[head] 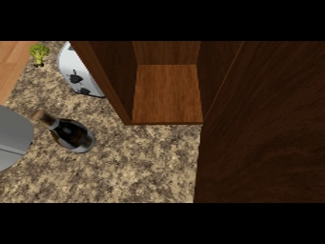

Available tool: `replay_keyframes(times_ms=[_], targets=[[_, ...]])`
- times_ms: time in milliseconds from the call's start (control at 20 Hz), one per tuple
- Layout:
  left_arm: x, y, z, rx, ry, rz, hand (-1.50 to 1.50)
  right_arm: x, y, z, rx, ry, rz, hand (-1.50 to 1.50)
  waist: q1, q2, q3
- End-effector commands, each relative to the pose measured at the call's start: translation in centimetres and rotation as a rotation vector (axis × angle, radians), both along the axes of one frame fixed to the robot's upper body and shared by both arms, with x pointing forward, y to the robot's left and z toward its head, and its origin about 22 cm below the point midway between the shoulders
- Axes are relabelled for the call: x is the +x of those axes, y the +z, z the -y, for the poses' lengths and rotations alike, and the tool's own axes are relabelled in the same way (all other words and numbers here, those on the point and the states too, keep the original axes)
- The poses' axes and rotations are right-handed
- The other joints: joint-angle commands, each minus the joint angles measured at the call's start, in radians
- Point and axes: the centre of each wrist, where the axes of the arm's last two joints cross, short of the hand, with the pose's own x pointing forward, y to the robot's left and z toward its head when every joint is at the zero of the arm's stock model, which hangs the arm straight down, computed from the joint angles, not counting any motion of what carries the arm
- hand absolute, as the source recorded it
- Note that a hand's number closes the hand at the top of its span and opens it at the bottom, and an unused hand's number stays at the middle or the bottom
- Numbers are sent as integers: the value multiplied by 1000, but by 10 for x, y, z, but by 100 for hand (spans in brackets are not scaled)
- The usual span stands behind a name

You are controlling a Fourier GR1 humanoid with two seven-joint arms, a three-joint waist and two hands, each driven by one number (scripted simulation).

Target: Pick up the wine, place it into the cabinet and close the cabinet

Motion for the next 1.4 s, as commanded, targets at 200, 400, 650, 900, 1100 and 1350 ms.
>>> replay_keyframes(times_ms=[200, 400, 650, 900, 1100, 1350], targets=[[28, -18, -35, 14, 53, -20, -150, -42, 37, 9, 44, 37, 77, -150, -4, 2, -1], [29, -36, -38, 38, 58, -35, -150, -39, 32, 9, 35, 11, 80, -150, -1, 1, 0], [29, -72, -55, 40, 73, -86, -150, -48, 40, 12, 63, 27, 74, -150, -6, 0, -1], [39, -88, -55, 49, 80, -139, -150, -49, 38, 11, 60, 35, 75, -150, -11, 0, 1], [54, -120, -70, 66, 64, -152, -150, -40, 38, 9, 41, 48, 87, -150, -17, 4, -1], [54, -145, -75, 81, 57, -162, -150, -39, 37, 7, 60, 24, 77, -150, -8, 3, -1]])
